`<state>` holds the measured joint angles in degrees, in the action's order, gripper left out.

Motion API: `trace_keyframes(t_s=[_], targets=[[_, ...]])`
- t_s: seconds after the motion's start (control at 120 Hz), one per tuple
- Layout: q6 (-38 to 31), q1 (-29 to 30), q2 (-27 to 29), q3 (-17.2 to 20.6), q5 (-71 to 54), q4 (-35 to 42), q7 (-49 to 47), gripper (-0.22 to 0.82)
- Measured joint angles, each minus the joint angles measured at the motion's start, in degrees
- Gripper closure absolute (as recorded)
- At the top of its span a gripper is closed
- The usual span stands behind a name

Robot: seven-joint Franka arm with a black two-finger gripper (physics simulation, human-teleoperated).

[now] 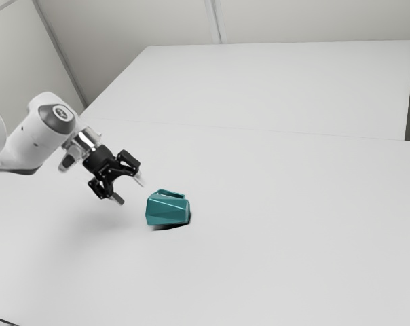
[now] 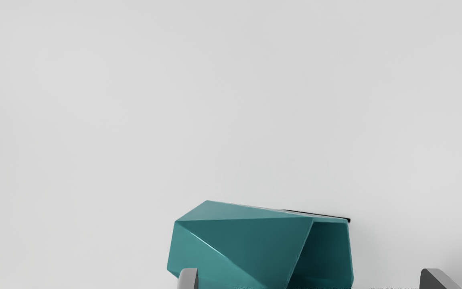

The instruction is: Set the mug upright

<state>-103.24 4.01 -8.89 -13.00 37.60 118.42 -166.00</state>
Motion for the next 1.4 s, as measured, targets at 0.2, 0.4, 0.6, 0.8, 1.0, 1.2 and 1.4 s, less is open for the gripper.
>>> trace_keyframes(t_s=[0.2, 0.4, 0.6, 0.8, 1.0, 1.2, 1.4], targets=[[-2.72, -0.26, -3.91, 0.92, 5.7, 0.07, 0.0, 0.0], [-4.76, -1.09, -6.46, 2.26, 10.19, 0.05, 0.0, 0.0], [-6.64, -1.25, -7.42, 3.51, 12.59, 0.03, 0.0, 0.0], [-7.42, -1.19, -7.32, 3.5, 12.27, -0.01, 0.0, 0.32], [-8.02, -1.23, -6.69, 3.91, 12.36, -0.73, 0.01, 0.64], [-8.75, -1.71, -5.82, 5.27, 12.0, -1.64, 0.0, 0.72], [-10.83, -2.42, -4.99, 6.3, 8.37, -1.67, 0.01, 0.78]])
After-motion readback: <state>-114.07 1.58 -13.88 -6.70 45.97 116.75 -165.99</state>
